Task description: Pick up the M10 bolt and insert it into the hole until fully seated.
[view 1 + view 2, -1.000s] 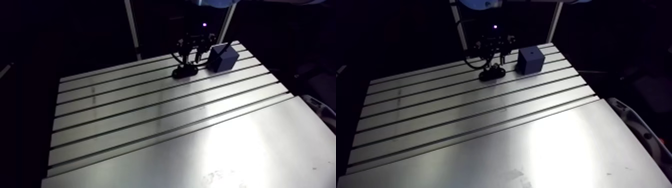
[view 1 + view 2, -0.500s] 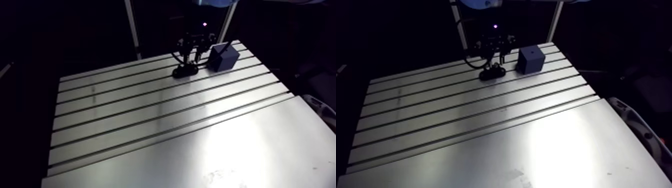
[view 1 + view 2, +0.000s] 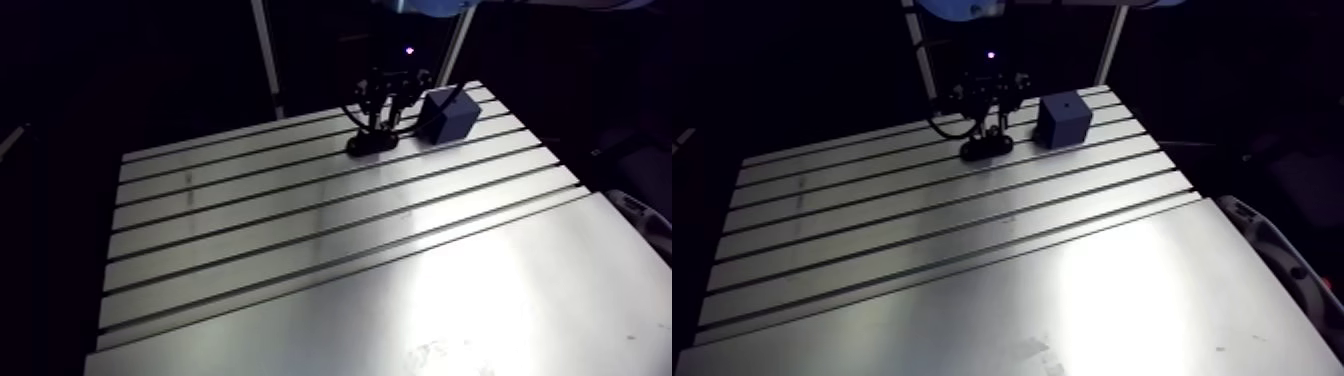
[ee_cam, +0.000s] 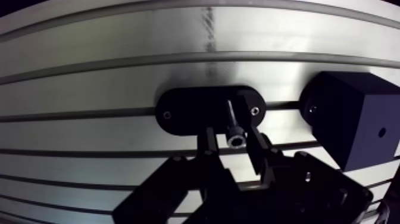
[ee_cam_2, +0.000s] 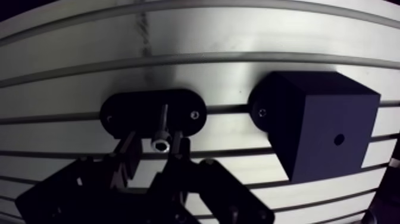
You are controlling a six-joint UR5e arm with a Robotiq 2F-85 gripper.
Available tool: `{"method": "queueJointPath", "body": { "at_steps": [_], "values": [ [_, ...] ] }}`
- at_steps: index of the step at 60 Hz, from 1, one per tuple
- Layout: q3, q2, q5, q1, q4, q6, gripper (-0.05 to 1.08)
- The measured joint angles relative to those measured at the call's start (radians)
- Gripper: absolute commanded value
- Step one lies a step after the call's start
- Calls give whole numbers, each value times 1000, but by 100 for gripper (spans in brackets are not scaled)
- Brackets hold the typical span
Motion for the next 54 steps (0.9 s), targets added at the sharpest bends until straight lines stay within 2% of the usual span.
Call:
{"method": "queueJointPath", "body": {
  "at_steps": [54],
  "values": [
    [3, -3, 0, -7, 1, 0, 69]
  ]
}}
